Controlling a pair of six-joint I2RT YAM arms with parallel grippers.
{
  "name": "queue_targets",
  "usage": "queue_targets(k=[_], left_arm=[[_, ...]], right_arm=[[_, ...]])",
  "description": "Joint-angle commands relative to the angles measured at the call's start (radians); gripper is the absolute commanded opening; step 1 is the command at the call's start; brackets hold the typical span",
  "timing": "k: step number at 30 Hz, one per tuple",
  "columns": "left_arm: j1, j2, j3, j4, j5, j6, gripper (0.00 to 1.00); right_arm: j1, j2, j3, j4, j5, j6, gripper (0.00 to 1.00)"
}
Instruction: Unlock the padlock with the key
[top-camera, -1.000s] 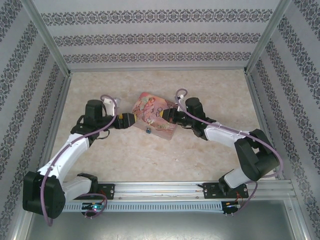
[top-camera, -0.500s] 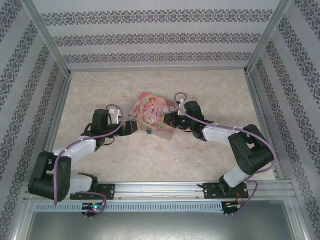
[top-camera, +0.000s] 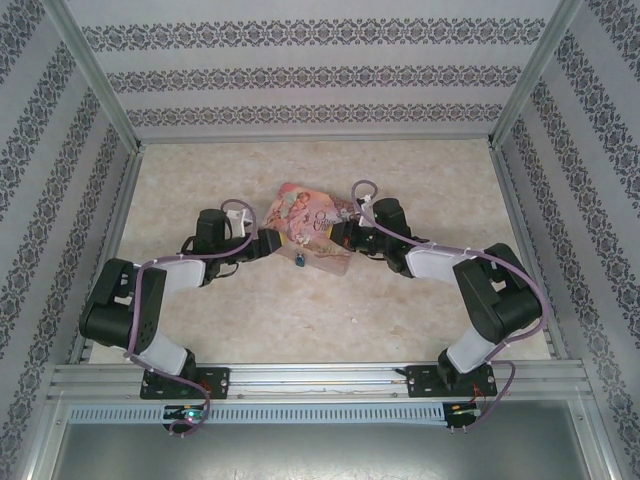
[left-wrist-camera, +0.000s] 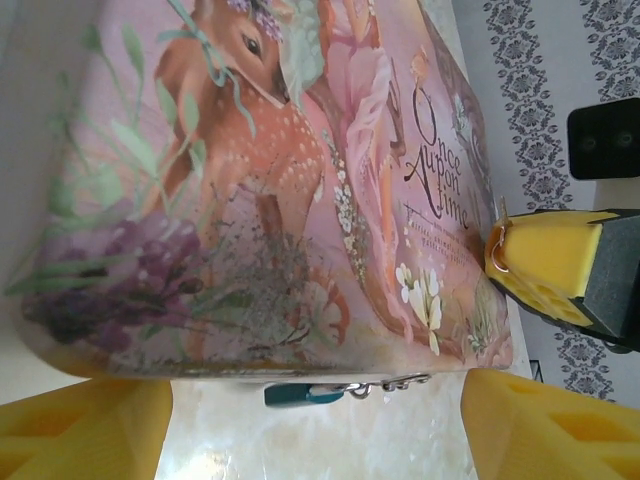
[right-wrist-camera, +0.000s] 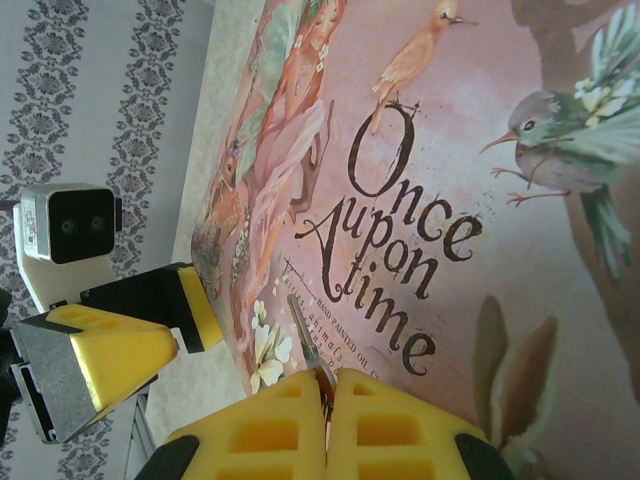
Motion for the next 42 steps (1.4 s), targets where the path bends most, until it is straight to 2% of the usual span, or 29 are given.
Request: queue_targets(k=[1, 9, 18, 23, 34, 42], left_arm=[[-0.001, 0.045, 0.06, 0.069, 0.008, 0.003, 0.76], [-0.001, 0.063, 0.062, 0.095, 0.015, 0.014, 0.75], [-0.008, -0.059, -0.053, -0.014, -0.017, 0.15, 0.75], [-0.046, -0.082, -0.07, -0.054, -0.046, 0.21, 0.75], [-0.155, 0.036, 0.011, -0.032, -0.105, 0.231, 0.76], [-0.179, 0.117, 0.033, 0.052, -0.169, 0.212, 0.74]], right_arm=[[-0.01, 0.049, 0.02, -0.052, 0.018, -0.037, 0.0], [-0.01, 0.051, 0.03, -0.058, 0.019, -0.038, 0.0], [-0.01, 0.052, 0.033, -0.068, 0.027, -0.044, 0.0], [-0.01, 0.054, 0.038, -0.08, 0.029, -0.053, 0.0], [-0.01, 0.048, 0.035, -0.105, 0.037, -0.068, 0.0], [-0.008, 0.054, 0.039, -0.104, 0.035, -0.071, 0.0]])
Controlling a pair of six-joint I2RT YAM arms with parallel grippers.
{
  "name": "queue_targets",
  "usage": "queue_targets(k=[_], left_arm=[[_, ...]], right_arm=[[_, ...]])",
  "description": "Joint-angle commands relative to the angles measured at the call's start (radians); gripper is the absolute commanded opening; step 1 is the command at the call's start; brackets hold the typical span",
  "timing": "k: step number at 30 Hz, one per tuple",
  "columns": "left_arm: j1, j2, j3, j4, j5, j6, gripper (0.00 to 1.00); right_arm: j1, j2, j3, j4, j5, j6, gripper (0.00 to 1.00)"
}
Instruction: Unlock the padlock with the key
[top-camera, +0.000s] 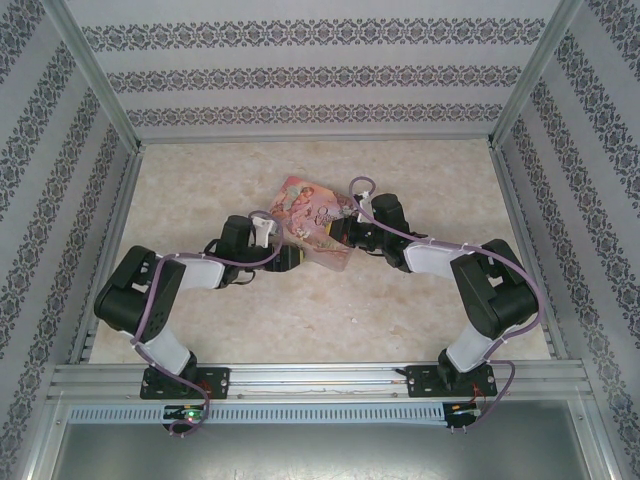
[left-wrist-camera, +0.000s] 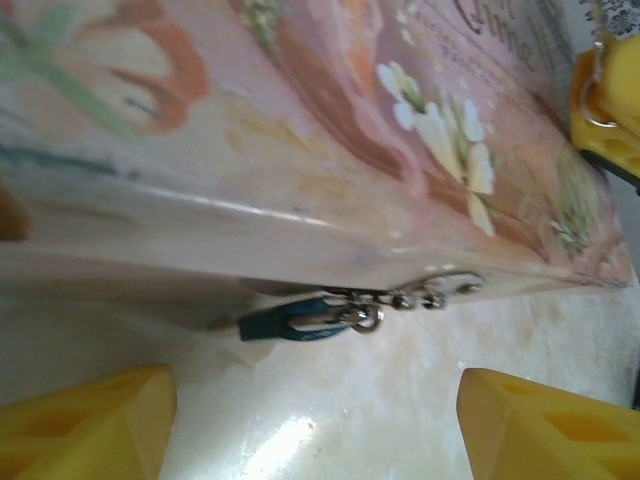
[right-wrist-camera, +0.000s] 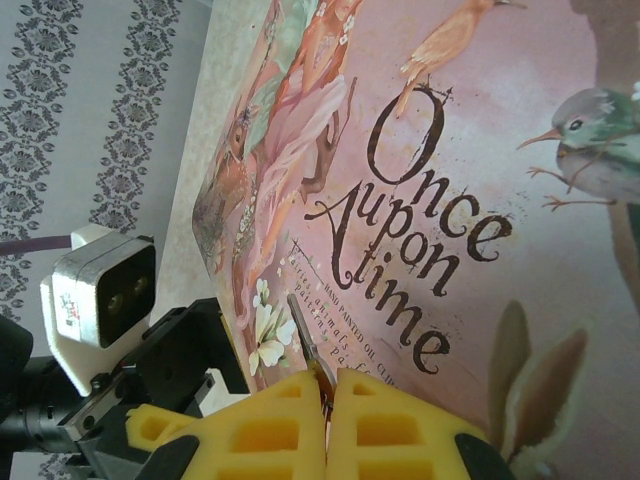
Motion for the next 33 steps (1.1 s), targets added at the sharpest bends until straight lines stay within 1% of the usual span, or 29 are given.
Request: queue_targets(k=[1, 5, 15, 22, 33], left_arm=[[-0.017, 0.031, 0.018, 0.063, -0.032, 0.015, 0.73], [-0.031, 0.053, 0.028, 0.072, -0.022, 0.019, 0.71], [-0.066, 0.07, 0.054, 0.059, -0.041, 0.025, 0.67], [-0.085, 0.075, 0.072, 0.053, -0.035, 0.022, 0.6], [-0.11, 0.091, 0.078, 0.073, -0.097, -0.02, 0.58]], right_arm=[[-0.003, 0.03, 0.002, -0.076, 0.034, -0.026, 0.0], [-0.003, 0.029, 0.001, -0.076, 0.034, -0.028, 0.0], [-0.003, 0.035, 0.001, -0.076, 0.031, -0.028, 0.0], [-0.003, 0.035, 0.002, -0.076, 0.031, -0.025, 0.0], [0.0, 0.033, 0.001, -0.076, 0.032, -0.023, 0.0]])
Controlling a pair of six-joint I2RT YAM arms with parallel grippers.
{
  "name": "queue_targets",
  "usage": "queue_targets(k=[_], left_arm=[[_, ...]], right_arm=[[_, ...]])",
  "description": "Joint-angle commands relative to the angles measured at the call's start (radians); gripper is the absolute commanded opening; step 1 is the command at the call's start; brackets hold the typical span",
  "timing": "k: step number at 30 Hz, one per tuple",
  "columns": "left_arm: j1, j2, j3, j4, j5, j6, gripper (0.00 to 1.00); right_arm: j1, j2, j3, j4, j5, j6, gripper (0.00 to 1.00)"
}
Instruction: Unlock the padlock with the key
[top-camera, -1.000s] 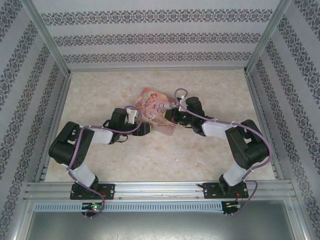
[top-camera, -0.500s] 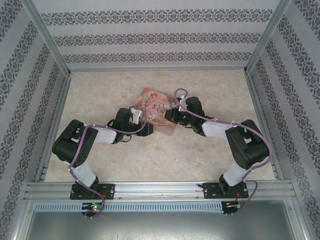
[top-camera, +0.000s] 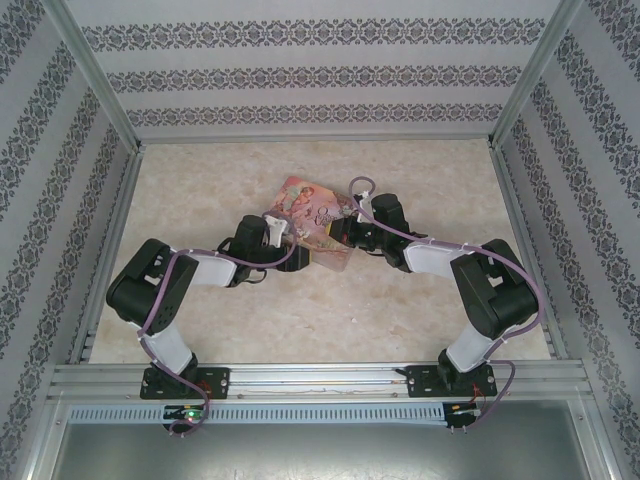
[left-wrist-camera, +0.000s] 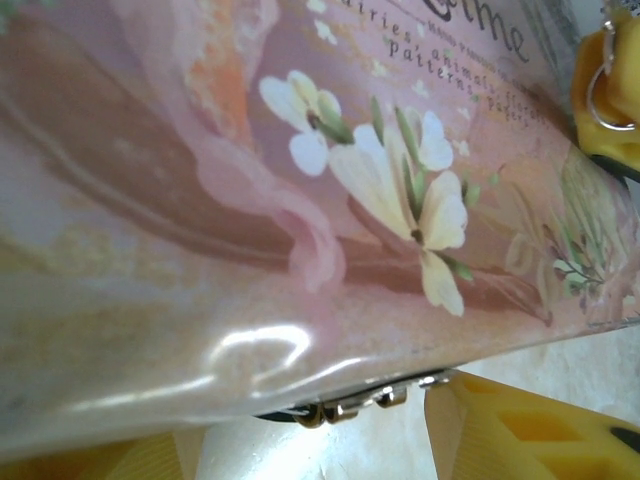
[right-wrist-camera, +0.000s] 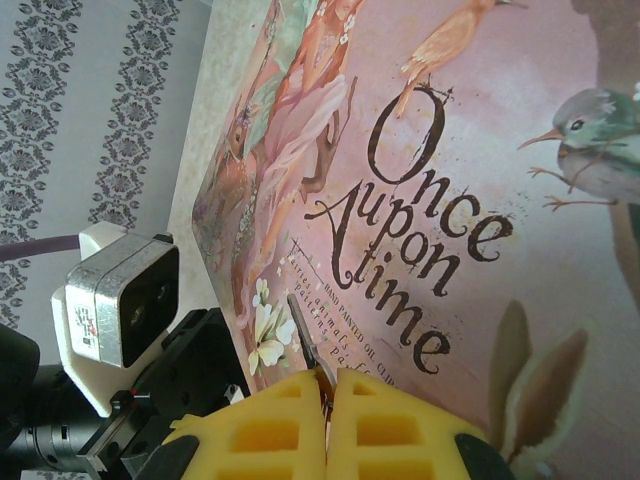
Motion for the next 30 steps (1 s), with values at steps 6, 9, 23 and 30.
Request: queue_targets(k=[6, 9, 23, 30], left_arm=[[-0.032, 0.047, 0.021, 0.074, -0.052, -0.043, 0.53], [-0.034, 0.057, 0.022, 0.091, -0.055, -0.052, 0.51], [-0.034, 0.017, -0.013, 0.119, -0.127, 0.001, 0.5], [-0.035, 0.02, -0.009, 0.118, -0.114, 0.005, 0.43]], right_arm=[[0.003, 0.036, 0.002, -0.073, 0.032, -0.017, 0.0], [0.004, 0.038, 0.002, -0.073, 0.032, -0.017, 0.0], [0.004, 0.039, 0.004, -0.073, 0.034, -0.019, 0.0], [0.004, 0.041, 0.004, -0.073, 0.035, -0.019, 0.0]])
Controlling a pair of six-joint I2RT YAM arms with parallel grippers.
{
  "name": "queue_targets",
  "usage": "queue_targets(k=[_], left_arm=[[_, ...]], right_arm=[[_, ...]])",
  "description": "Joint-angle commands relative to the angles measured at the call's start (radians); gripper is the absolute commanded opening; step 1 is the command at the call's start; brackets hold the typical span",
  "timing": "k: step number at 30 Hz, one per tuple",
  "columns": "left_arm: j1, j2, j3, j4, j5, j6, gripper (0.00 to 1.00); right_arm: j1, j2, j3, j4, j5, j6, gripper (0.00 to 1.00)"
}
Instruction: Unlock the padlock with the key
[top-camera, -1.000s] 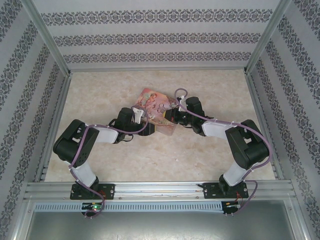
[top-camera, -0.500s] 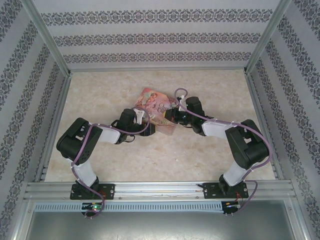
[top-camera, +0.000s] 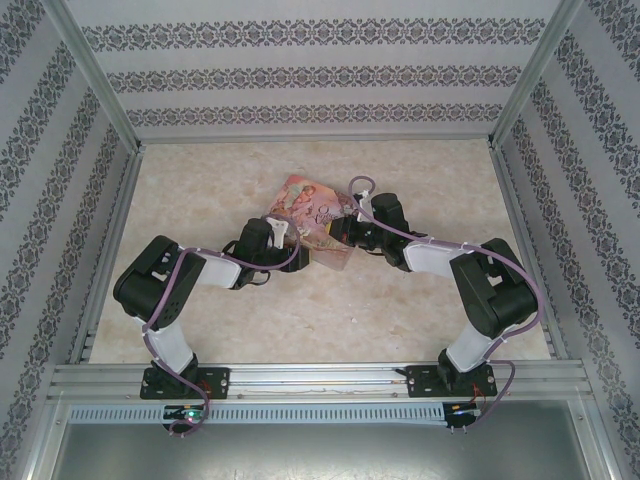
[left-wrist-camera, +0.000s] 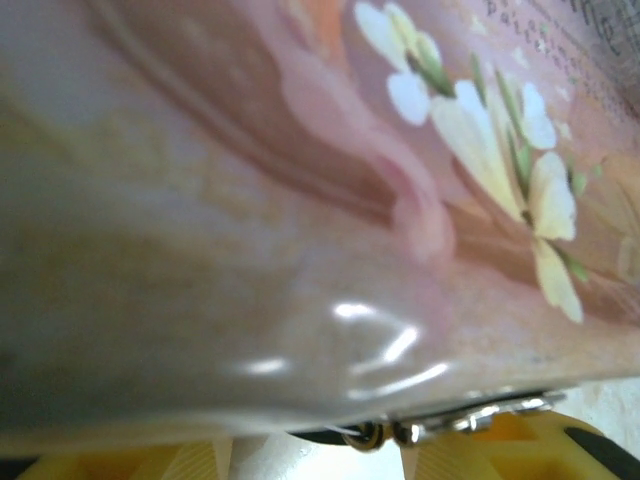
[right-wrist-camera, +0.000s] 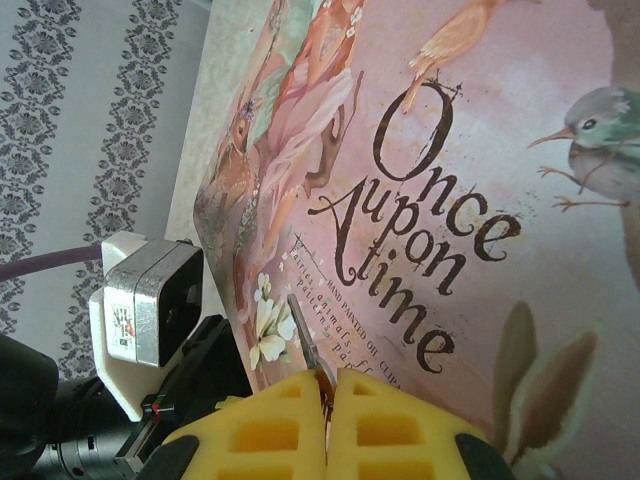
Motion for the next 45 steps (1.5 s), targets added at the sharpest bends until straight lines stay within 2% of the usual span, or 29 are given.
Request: queue_targets(k=[1, 7, 12, 20, 28, 35, 38, 45], left_arm=[[-0.01, -0.022, -0.002, 0.06, -0.014, 0.035, 0.42], [-0.008, -0.031, -0.002, 0.052, -0.023, 0.045, 0.37], [-0.01, -0.036, 0.002, 0.041, -0.018, 0.054, 0.27], [-0.008, -0.05, 0.002, 0.021, -0.012, 0.069, 0.17], [-0.01, -0.086, 0.029, -0.088, 0.024, 0.041, 0.13], [-0.009, -0.103, 0.098, -0.261, 0.054, -0.053, 0.13], [-0.008, -0.104, 0.115, -0.282, 0.084, -0.101, 0.12], [-0.007, -0.096, 0.199, -0.408, 0.121, -0.185, 0.1]], right_arm=[[0.004, 0.036, -0.004, -0.073, 0.032, -0.018, 0.0], [0.006, 0.034, -0.007, -0.072, 0.034, -0.017, 0.0], [0.006, 0.032, -0.007, -0.07, 0.034, -0.017, 0.0], [0.009, 0.027, 0.002, -0.059, 0.028, -0.016, 0.0], [0.01, -0.046, 0.019, -0.025, 0.027, -0.033, 0.0], [0.021, -0.195, -0.059, -0.009, 0.068, -0.129, 0.0], [0.039, -0.265, -0.119, -0.006, 0.092, -0.188, 0.0], [0.146, -0.392, -0.249, 0.008, 0.183, -0.367, 0.0]])
